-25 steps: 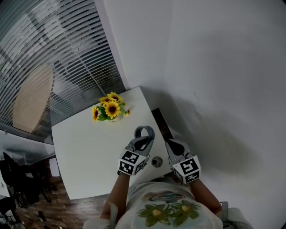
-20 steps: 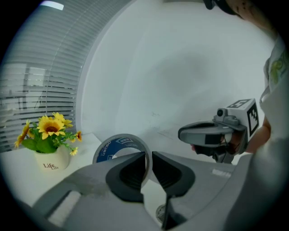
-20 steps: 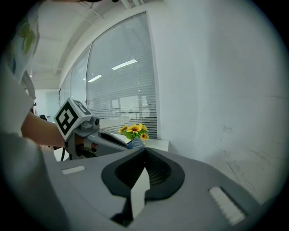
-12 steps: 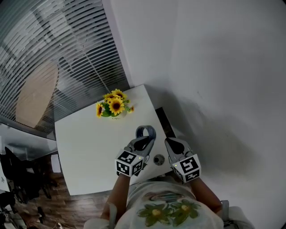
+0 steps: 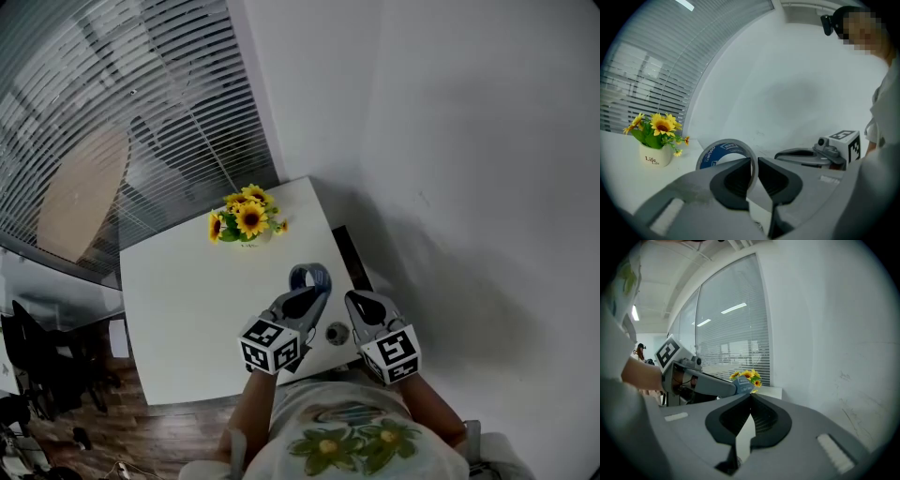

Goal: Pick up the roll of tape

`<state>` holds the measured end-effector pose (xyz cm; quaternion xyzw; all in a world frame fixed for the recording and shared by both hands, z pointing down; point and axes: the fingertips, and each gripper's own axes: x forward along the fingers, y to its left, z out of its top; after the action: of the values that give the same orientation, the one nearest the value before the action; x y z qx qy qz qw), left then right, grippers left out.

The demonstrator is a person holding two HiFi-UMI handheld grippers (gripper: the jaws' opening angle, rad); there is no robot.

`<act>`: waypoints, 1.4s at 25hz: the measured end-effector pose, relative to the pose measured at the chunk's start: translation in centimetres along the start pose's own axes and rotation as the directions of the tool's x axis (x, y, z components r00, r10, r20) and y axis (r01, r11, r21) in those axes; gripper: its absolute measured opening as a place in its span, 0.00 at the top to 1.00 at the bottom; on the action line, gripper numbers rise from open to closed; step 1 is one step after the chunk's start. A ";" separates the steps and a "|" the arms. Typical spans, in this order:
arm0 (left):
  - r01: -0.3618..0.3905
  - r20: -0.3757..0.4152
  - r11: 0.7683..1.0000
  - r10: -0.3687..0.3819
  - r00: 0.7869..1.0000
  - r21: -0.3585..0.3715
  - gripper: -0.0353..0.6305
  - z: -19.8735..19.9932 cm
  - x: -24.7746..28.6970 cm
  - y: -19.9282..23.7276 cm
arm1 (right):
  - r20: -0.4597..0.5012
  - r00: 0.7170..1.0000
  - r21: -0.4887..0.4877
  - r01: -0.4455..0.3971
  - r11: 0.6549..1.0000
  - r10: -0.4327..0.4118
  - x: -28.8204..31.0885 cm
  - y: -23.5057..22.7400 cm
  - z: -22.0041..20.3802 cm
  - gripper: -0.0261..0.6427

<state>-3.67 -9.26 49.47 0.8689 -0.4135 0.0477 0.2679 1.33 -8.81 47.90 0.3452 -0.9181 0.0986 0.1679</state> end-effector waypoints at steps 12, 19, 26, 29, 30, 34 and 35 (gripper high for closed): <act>-0.037 0.062 0.999 0.039 0.997 -0.039 0.86 0.0 -1.7 -0.6 | 0.002 0.999 -0.014 -0.044 0.999 0.044 -0.2 1.8 -0.2 0.96; -0.051 0.093 0.997 0.056 0.994 -0.052 0.86 0.1 -2.3 -1.4 | 0.000 0.999 -0.024 -0.053 0.998 0.053 -0.8 2.1 -0.6 0.96; -0.082 0.111 0.995 0.088 0.990 -0.054 0.86 0.8 -3.0 -2.6 | 0.013 0.999 -0.037 -0.050 0.998 0.051 -2.1 2.6 0.4 0.96; -0.089 0.111 0.995 0.094 0.989 -0.049 0.86 0.4 -2.7 -2.3 | 0.018 0.999 -0.037 -0.051 0.998 0.052 -1.8 2.4 0.0 0.96; -0.090 0.111 0.995 0.095 0.989 -0.048 0.86 0.3 -2.6 -2.2 | 0.019 0.999 -0.037 -0.050 0.998 0.051 -1.7 2.4 -0.2 0.96; -0.092 0.110 0.995 0.096 0.989 -0.040 0.86 0.0 -2.5 -2.4 | 0.021 0.998 -0.029 -0.053 0.998 0.054 -1.8 2.6 -0.1 0.96; -0.092 0.110 0.995 0.096 0.989 -0.039 0.86 -0.1 -2.5 -2.5 | 0.022 0.998 -0.026 -0.053 0.998 0.054 -1.9 2.6 -0.1 0.96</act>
<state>-3.43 -6.21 47.70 0.8452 -0.4689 0.0047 0.2564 0.95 -5.68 47.08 0.3196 -0.9300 0.0875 0.1593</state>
